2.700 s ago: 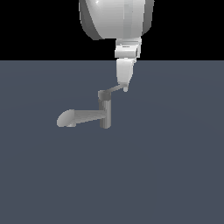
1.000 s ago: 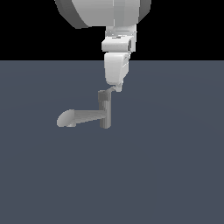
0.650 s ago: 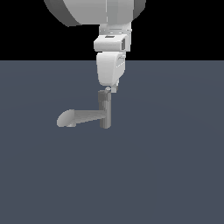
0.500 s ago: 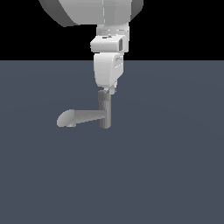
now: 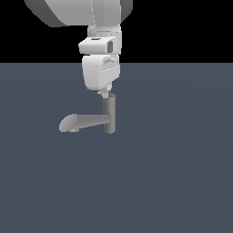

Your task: Turn on the faucet by rotating a designated handle.

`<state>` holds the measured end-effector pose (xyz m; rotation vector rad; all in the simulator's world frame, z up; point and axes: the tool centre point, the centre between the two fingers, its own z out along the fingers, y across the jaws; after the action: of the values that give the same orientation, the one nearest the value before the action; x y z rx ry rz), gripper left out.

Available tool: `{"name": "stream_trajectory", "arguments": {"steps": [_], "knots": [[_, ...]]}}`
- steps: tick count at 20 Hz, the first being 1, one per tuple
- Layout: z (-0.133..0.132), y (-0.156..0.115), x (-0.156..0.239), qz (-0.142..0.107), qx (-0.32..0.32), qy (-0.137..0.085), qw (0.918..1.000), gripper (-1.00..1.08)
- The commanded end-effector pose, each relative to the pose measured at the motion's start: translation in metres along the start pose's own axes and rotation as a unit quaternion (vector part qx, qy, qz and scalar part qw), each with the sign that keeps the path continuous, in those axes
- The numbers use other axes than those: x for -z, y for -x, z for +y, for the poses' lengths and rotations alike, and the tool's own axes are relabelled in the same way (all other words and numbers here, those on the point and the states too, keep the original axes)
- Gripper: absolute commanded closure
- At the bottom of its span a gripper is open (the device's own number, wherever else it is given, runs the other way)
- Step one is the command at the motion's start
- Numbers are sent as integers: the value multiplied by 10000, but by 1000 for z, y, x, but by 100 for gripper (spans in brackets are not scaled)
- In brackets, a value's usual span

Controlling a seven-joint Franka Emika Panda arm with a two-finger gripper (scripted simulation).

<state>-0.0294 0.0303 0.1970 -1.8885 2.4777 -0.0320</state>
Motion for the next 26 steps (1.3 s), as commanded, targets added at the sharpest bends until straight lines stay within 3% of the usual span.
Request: {"name": "stream_trajectory", "arguments": {"steps": [1, 4, 5, 26], "knots": [[15, 31, -12, 25, 166, 131, 9998, 108], [19, 44, -15, 36, 178, 156, 9997, 108], [1, 14, -2, -16, -87, 32, 10000, 108], [-23, 91, -15, 31, 151, 147, 9998, 108]]}}
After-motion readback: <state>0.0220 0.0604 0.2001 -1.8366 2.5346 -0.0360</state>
